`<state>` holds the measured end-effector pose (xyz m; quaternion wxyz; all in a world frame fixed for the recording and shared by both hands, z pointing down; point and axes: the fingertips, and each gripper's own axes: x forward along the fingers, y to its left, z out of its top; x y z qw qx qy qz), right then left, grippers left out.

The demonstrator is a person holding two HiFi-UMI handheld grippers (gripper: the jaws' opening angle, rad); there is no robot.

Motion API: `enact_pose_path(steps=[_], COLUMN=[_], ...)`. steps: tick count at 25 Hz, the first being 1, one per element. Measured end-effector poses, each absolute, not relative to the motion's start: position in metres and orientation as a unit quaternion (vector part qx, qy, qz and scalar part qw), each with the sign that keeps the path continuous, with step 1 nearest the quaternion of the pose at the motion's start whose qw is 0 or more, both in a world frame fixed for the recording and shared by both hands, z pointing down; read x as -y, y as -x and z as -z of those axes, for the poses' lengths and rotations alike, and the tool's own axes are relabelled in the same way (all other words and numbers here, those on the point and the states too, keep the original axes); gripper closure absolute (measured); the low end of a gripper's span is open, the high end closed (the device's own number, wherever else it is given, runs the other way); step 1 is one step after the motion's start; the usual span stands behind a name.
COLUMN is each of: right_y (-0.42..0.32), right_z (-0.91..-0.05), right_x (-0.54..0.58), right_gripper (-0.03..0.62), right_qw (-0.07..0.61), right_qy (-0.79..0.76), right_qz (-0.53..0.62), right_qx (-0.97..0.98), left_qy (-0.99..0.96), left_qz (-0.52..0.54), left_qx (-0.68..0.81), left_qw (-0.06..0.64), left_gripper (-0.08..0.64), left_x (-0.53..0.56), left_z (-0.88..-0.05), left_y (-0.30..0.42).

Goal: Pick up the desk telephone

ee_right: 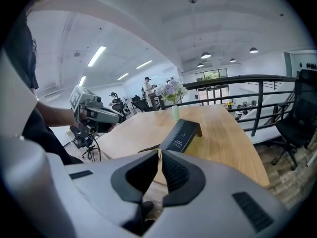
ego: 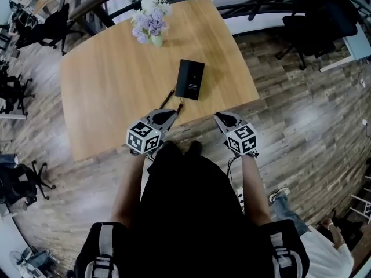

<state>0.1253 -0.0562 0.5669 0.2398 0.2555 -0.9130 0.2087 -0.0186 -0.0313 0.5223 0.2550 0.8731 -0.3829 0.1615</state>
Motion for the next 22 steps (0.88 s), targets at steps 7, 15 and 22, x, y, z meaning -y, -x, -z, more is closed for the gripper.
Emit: enact_pose_path(steps=[7, 15, 22], right_y=[-0.121, -0.108, -0.093], right_z=[-0.570, -0.563, -0.560], right_x=[0.063, 0.074, 0.085], right_gripper=[0.554, 0.554, 0.554], right_qw=[0.246, 0.257, 0.264], right_qy=[-0.265, -0.290, -0.314], right_qz=[-0.214, -0.217, -0.220], right_qx=[0.907, 0.896, 0.885], left_qy=[-0.880, -0.885, -0.898], left_qz=[-0.157, -0.154, -0.128], left_qx=[0.368, 0.354, 0.325], left_qw=[0.255, 0.259, 0.268], left_gripper=[0.538, 0.537, 0.537], left_x=[0.044, 0.076, 0.103], left_z=[-0.522, -0.522, -0.519], left_y=[0.024, 0.042, 0.052])
